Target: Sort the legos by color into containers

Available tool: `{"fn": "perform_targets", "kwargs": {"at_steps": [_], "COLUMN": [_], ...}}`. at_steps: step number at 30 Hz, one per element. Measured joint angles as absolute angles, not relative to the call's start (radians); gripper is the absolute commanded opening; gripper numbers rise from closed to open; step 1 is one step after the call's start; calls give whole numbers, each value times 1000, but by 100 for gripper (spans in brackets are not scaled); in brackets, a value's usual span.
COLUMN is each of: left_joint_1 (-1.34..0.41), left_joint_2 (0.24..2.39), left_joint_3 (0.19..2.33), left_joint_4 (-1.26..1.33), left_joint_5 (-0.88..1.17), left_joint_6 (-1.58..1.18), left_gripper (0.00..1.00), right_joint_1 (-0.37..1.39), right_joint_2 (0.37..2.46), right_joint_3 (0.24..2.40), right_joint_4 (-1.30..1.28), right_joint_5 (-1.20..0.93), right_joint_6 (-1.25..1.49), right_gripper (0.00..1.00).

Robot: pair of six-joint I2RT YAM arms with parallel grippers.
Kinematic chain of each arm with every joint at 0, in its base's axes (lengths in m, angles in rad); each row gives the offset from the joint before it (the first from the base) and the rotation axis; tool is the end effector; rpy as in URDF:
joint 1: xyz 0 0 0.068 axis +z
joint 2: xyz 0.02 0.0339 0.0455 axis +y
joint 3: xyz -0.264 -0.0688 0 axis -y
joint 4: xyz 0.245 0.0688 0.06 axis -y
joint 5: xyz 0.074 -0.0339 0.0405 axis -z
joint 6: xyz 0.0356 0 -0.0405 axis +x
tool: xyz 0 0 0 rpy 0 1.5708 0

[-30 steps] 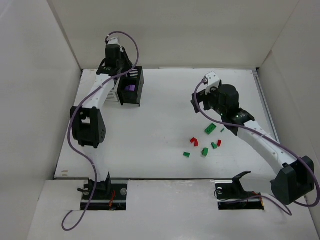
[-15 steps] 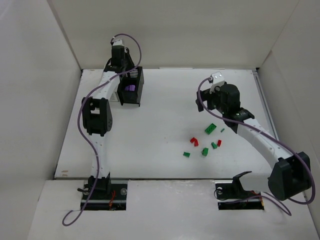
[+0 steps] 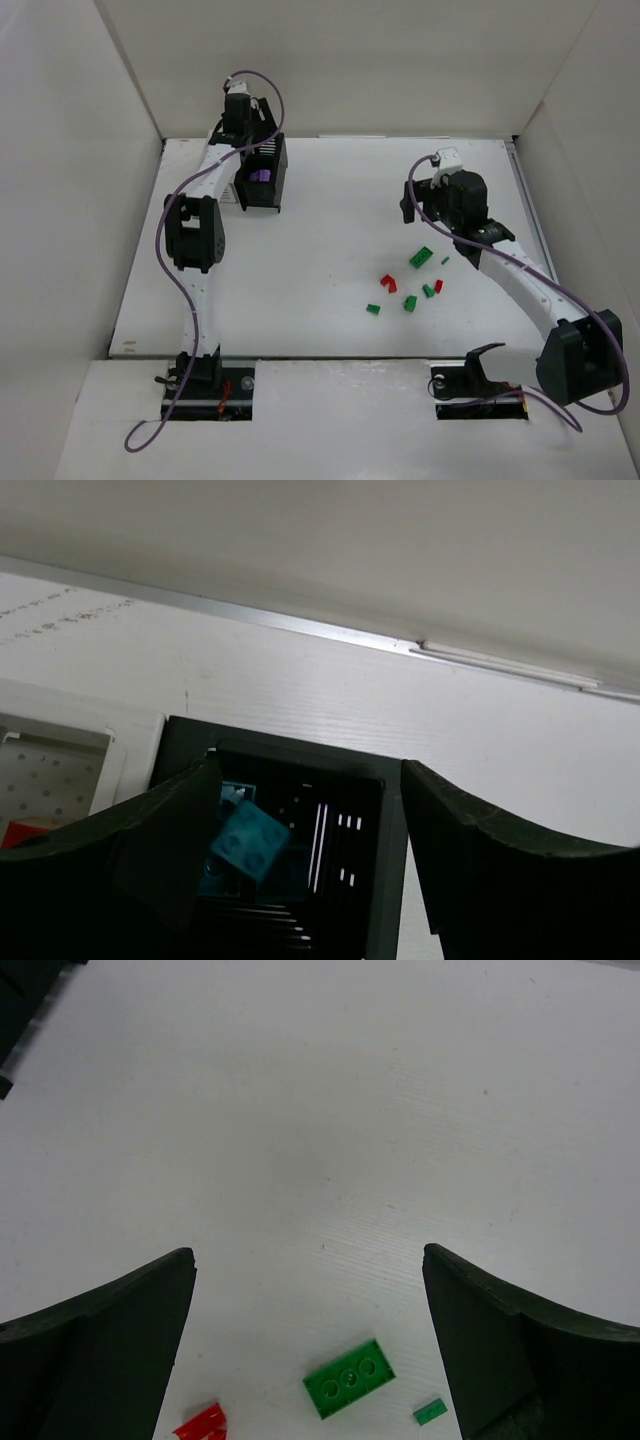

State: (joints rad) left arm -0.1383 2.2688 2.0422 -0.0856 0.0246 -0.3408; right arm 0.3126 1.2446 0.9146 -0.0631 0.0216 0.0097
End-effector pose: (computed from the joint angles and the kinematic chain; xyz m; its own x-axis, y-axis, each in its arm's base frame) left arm 0.5408 -0.0762 0.2855 -0.3405 -0.2900 -0.8944 0.0501 0.9443 -0.3252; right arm 0.2741 0.0878 0.2990 -0.3673 -0.1085 -0.9238 -0.2849 0.9585 0.0007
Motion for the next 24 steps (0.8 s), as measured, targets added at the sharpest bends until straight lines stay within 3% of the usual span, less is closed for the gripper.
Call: {"fn": "perform_targets", "kwargs": {"at_steps": [7, 12, 17, 24], "left_joint_1": [-153, -168, -268, -399], "left_joint_2": [2184, 2006, 1749, 1564], "left_joint_3": [1940, 1779, 1555, 1367], "left_joint_4": [-107, -111, -58, -19], "left_joint_5": [31, -20, -80, -96], "left_joint_6": [-335, -327, -329, -338], "left_gripper": [100, 100, 100, 100], "right_joint_1": [257, 231, 208, 206], "right_joint_2": [1244, 1321, 1456, 1566], "right_joint_3": [915, 942, 945, 936], "right_joint_4": [-129, -281, -366, -360], "right_joint_5": [53, 147, 157, 97], "right_joint_6": [104, 231, 349, 451], "right_gripper": [96, 76, 80, 83]}}
